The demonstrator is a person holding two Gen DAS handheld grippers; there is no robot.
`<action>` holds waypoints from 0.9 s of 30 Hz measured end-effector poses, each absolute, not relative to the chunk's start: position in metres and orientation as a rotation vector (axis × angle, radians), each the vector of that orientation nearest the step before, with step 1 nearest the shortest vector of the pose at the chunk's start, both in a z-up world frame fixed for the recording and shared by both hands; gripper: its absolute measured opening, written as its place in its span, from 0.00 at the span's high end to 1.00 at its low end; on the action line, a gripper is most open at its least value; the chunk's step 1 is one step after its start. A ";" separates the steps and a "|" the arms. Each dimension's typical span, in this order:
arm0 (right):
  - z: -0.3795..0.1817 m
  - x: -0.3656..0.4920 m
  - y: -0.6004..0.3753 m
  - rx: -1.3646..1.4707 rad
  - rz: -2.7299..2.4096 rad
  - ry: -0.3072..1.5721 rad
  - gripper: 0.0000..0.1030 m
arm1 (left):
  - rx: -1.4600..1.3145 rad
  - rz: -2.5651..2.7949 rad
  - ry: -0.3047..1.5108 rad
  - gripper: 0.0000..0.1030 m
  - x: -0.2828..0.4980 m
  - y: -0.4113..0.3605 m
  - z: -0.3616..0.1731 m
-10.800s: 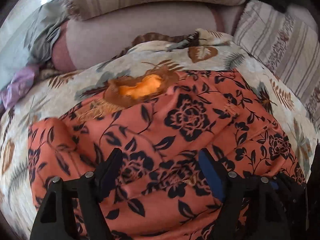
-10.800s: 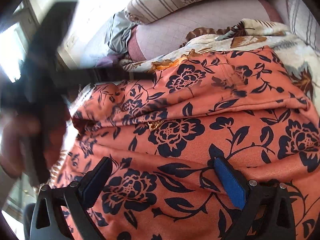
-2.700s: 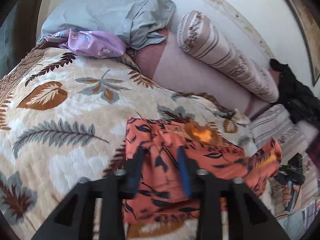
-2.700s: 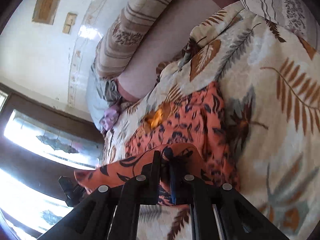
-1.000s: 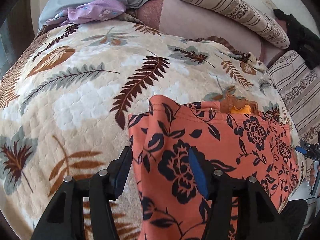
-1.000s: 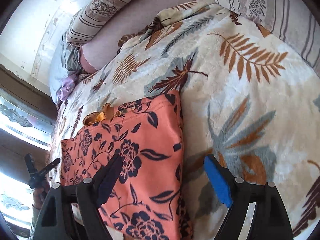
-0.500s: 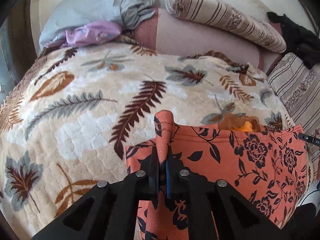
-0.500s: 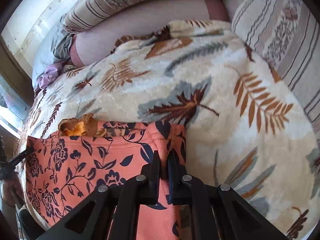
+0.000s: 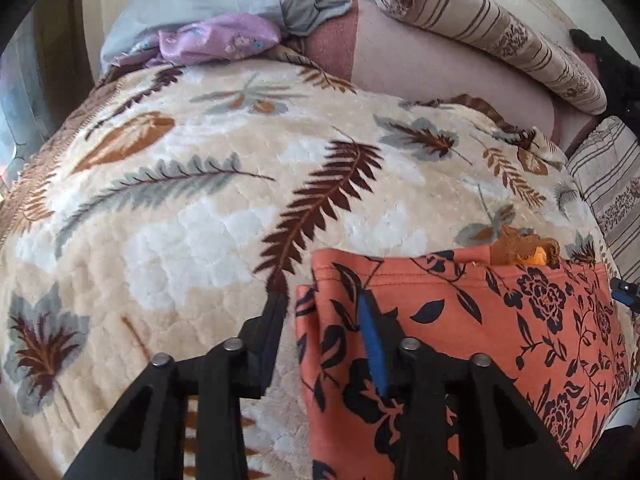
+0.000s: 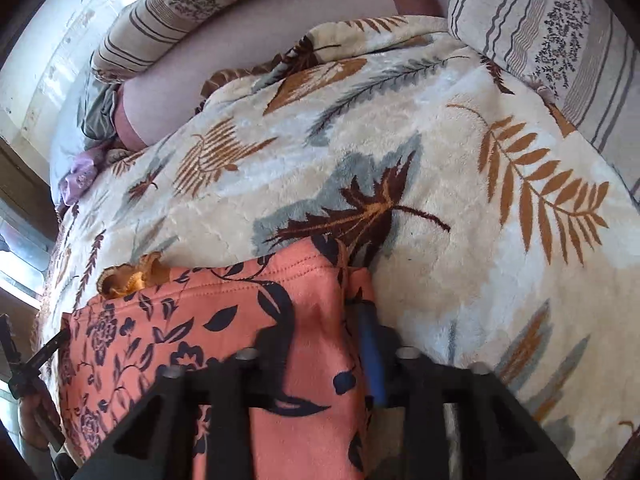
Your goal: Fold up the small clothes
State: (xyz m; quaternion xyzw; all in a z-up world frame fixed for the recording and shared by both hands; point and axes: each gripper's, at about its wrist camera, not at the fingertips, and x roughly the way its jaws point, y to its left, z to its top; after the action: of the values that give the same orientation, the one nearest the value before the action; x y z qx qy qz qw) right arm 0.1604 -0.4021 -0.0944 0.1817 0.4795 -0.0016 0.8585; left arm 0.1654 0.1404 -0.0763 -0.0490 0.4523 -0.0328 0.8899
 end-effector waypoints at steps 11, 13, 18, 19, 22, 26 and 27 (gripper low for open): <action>-0.055 0.051 -0.351 0.736 0.432 0.963 0.17 | -0.117 -0.180 0.842 0.31 0.044 0.118 -0.035; -0.097 0.041 -0.349 0.773 0.356 1.060 0.17 | -0.084 -0.146 0.960 0.31 0.042 0.109 -0.072; -0.115 0.007 -0.370 0.932 0.241 0.985 0.19 | -0.064 -0.081 1.043 0.27 0.034 0.114 -0.100; -0.107 0.002 -0.368 0.917 0.265 0.956 0.18 | -0.073 -0.072 1.014 0.27 0.031 0.115 -0.092; -0.107 -0.002 -0.366 0.897 0.287 0.956 0.18 | -0.072 -0.078 0.949 0.26 0.027 0.116 -0.077; -0.139 -0.007 -0.392 1.046 0.181 1.003 0.18 | -0.041 -0.045 1.108 0.24 0.039 0.116 -0.111; -0.133 -0.009 -0.393 1.042 0.179 0.996 0.18 | -0.061 -0.049 1.087 0.23 0.035 0.121 -0.110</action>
State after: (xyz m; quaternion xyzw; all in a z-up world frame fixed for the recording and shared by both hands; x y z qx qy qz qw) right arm -0.0086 -0.3930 -0.1330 0.4765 0.4553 0.0818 0.7476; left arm 0.0348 0.1209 -0.1098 -0.0291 0.5171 -0.0233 0.8551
